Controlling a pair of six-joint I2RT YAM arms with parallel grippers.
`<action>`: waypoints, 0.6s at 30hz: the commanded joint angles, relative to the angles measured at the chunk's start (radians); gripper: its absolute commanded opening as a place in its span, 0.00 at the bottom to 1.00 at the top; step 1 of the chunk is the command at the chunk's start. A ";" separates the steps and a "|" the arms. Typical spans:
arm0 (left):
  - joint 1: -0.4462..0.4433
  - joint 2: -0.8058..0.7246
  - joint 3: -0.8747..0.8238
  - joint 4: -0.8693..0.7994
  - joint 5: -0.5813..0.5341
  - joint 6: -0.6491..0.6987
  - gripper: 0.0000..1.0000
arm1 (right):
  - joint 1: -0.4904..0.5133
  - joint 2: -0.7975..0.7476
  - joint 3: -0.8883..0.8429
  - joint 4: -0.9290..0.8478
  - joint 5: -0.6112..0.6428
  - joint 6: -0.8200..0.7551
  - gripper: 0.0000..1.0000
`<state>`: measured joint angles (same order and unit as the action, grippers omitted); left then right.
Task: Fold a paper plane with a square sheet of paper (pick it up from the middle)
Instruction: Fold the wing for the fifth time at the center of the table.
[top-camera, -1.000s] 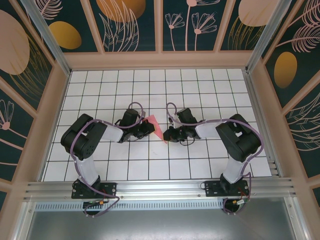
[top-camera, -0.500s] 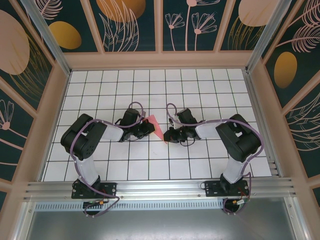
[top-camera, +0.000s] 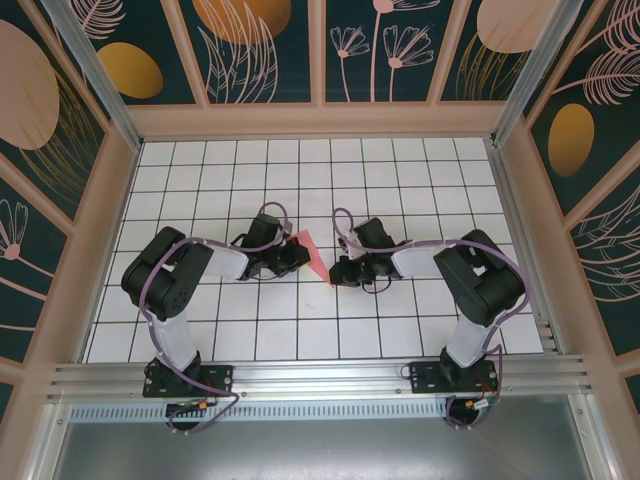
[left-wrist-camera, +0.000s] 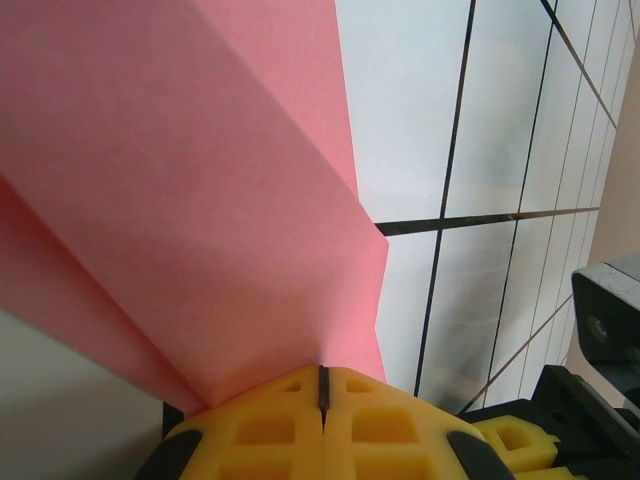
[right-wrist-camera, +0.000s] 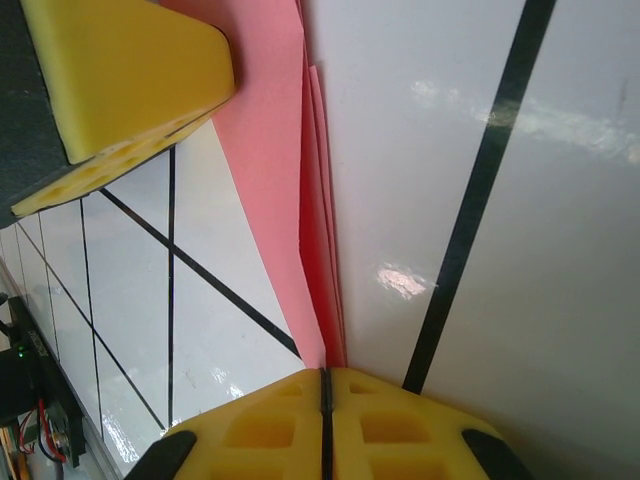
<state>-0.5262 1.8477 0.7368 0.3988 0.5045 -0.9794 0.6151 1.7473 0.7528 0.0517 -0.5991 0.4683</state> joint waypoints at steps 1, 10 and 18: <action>0.003 0.051 -0.002 -0.104 -0.129 0.037 0.02 | -0.005 -0.013 0.009 -0.116 0.081 -0.029 0.12; 0.004 0.054 0.006 -0.116 -0.132 0.039 0.02 | 0.014 -0.108 0.081 -0.105 0.094 -0.034 0.19; 0.003 0.054 0.010 -0.127 -0.133 0.040 0.03 | 0.072 0.058 0.218 -0.123 0.066 -0.059 0.13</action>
<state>-0.5293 1.8477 0.7513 0.3679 0.4965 -0.9791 0.6727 1.7397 0.9287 -0.0326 -0.5247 0.4381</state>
